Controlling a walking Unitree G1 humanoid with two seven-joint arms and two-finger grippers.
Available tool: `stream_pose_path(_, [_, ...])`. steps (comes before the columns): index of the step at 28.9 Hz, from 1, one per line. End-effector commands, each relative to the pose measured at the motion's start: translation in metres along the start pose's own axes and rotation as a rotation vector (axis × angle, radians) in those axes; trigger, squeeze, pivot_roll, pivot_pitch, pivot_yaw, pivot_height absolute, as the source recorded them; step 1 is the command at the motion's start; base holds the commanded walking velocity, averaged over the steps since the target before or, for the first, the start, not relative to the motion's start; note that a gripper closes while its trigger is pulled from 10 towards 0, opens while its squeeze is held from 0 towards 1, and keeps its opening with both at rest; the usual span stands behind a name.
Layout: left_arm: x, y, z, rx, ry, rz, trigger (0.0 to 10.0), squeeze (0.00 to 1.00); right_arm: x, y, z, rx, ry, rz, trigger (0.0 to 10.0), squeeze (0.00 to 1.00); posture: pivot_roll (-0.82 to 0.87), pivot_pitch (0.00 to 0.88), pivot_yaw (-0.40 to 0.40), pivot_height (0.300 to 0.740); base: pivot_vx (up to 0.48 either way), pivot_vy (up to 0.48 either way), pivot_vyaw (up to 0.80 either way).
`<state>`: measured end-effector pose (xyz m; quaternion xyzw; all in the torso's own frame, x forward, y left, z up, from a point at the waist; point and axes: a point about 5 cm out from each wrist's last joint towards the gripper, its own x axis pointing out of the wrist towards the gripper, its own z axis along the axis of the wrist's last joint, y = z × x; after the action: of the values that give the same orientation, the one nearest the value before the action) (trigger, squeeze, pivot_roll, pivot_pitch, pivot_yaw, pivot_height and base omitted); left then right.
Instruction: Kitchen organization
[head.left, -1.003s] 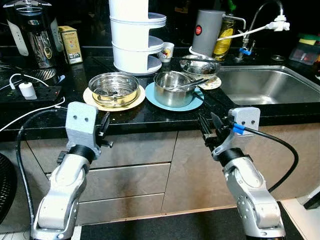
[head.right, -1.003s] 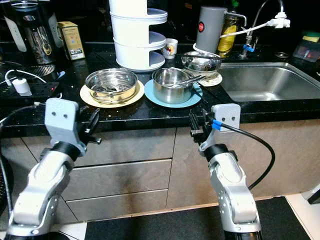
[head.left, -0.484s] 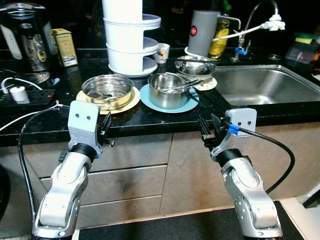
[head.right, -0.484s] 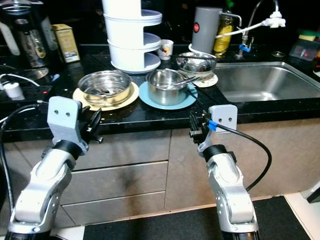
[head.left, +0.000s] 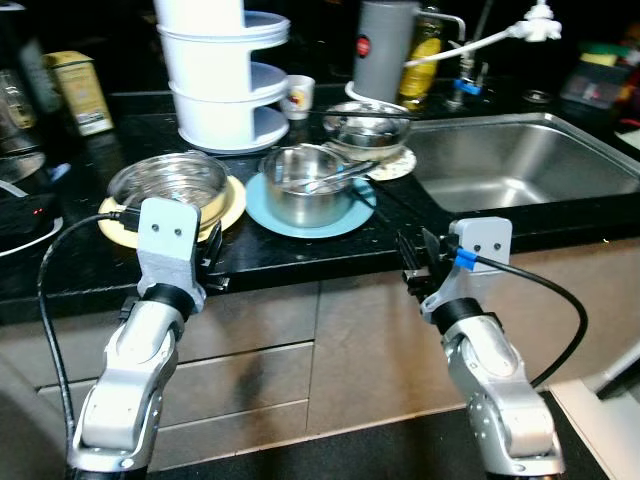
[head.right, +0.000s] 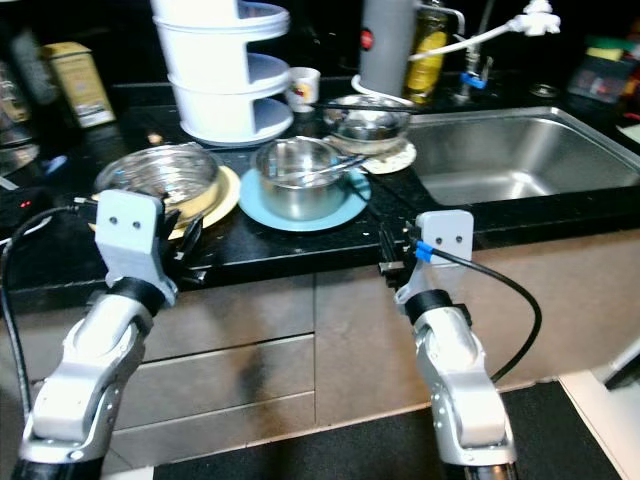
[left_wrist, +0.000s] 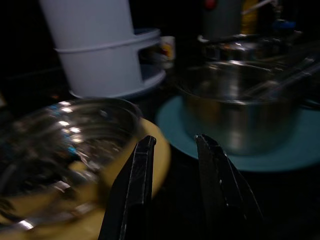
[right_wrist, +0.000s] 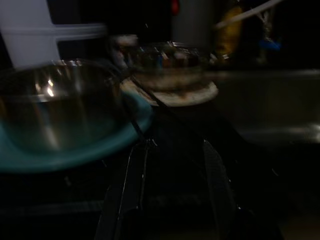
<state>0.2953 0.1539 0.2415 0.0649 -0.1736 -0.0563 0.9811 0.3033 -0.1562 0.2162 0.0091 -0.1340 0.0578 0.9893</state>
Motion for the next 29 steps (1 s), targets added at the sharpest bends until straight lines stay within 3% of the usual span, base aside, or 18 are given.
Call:
stream_pose_path(1, [-0.002,0.007,0.000,0.008,0.004,0.020,10.0,0.00,0.001,0.007,-0.003,0.007,0.011,0.020,10.0,0.00,-0.03,0.097,-0.048,0.740,0.326,0.000,0.00])
stream_pose_path(11, [-0.002,0.006,0.001,0.008,0.000,0.017,10.0,0.00,0.000,0.007,-0.003,0.008,0.013,0.020,10.0,0.00,-0.03,0.097,-0.048,0.740,0.322,0.000,0.00])
stream_pose_path(21, [0.001,-0.002,0.020,-0.015,-0.066,-0.021,10.0,0.00,-0.002,0.007,-0.004,0.009,0.018,0.023,10.0,0.00,-0.03,0.101,-0.050,0.740,0.000,0.000,0.00])
stream_pose_path(25, [0.006,-0.006,0.037,-0.034,-0.099,-0.064,10.0,0.00,-0.002,0.007,-0.004,0.010,0.019,0.024,10.0,0.00,-0.03,0.102,-0.052,0.740,0.000,0.000,0.00])
stream_pose_path(29, [0.011,-0.012,0.061,-0.056,-0.154,-0.187,10.0,0.00,-0.002,0.008,-0.004,0.010,0.022,0.028,10.0,0.00,-0.03,0.101,-0.053,0.740,0.000,0.000,0.00])
